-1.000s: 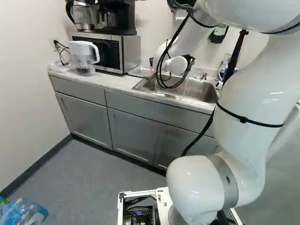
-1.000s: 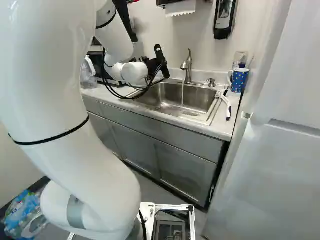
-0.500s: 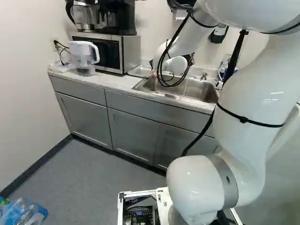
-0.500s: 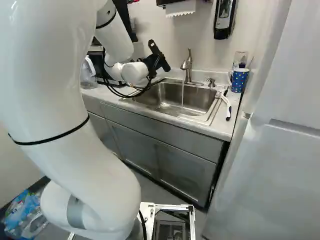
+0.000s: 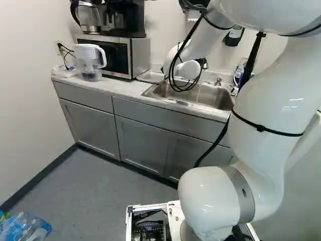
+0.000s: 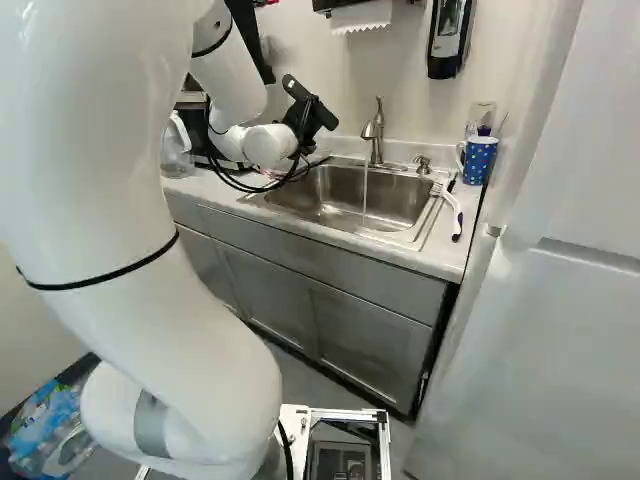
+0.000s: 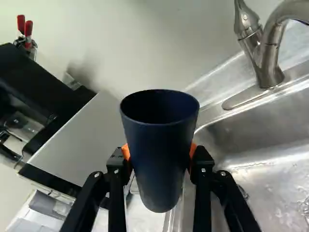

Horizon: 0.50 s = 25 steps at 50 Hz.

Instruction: Rinse the cup and place it in the tray

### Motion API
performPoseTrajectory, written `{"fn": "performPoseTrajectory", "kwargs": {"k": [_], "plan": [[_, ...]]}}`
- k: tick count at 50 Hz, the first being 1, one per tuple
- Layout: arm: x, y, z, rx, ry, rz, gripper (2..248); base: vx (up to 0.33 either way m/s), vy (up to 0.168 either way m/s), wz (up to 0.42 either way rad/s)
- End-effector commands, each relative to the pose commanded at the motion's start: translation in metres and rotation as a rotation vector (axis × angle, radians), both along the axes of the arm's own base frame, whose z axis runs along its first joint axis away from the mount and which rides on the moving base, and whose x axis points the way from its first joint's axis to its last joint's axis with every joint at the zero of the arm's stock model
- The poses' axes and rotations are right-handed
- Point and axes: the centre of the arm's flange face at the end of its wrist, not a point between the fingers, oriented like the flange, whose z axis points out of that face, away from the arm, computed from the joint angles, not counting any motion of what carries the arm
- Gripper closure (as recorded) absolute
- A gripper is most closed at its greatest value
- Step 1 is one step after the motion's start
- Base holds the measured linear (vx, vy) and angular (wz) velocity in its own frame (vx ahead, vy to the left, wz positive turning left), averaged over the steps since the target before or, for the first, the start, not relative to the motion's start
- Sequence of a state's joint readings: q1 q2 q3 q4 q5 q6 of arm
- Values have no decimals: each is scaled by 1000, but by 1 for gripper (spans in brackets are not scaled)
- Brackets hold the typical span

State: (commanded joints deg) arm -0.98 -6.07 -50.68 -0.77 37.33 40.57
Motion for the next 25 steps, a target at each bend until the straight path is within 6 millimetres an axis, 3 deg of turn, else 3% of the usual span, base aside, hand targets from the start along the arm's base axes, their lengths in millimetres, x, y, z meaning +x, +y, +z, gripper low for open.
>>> {"fn": "performPoseTrajectory", "kwargs": {"k": [25], "plan": [[0, 0, 0, -260, 2, 37, 125, 0, 0, 0]]}}
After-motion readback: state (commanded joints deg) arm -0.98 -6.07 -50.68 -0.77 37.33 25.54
